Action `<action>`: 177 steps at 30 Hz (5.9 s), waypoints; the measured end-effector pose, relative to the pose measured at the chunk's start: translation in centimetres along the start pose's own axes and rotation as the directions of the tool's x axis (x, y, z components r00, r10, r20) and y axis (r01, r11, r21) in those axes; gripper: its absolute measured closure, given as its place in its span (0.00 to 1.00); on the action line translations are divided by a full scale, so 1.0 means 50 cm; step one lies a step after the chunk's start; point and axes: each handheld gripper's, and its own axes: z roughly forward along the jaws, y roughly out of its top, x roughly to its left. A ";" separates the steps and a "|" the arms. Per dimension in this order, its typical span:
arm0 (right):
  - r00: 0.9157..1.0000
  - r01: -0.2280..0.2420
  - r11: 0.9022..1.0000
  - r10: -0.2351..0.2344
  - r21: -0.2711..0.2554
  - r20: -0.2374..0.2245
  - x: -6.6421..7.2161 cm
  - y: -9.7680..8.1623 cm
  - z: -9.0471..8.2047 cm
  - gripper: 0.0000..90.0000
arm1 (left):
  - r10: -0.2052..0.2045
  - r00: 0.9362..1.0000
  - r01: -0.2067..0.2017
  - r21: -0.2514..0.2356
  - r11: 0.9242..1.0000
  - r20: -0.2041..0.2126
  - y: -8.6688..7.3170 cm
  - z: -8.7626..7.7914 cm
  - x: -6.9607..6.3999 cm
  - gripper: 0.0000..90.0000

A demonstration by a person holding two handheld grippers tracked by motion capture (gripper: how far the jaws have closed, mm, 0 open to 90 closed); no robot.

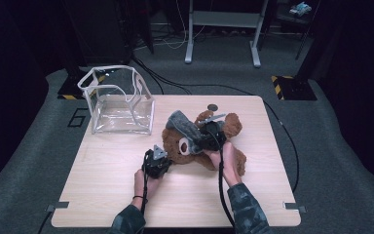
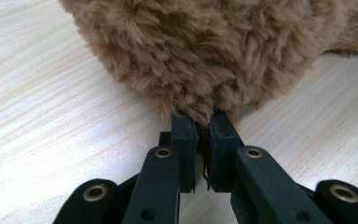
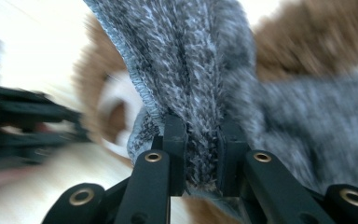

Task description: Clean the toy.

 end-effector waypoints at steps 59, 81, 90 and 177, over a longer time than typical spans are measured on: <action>0.941 -0.184 0.983 0.170 0.023 0.293 -0.190 -0.150 -0.048 0.88 | 0.015 1.000 -0.015 -0.002 1.000 0.004 0.001 0.001 0.001 0.93; 0.900 -0.228 0.961 0.269 -0.154 0.344 -0.245 -0.064 -0.084 0.88 | 0.014 1.000 -0.014 0.002 1.000 0.010 0.001 0.001 0.002 0.93; 0.938 -0.262 0.960 0.276 -0.095 0.211 -0.218 -0.026 -0.014 0.88 | 0.012 1.000 -0.012 -0.003 1.000 0.006 0.001 0.001 0.001 0.93; 0.992 -0.120 0.991 0.122 -0.057 0.026 -0.050 -0.079 -0.091 0.14 | -0.021 1.000 0.021 -0.001 1.000 0.022 0.000 0.000 0.008 0.73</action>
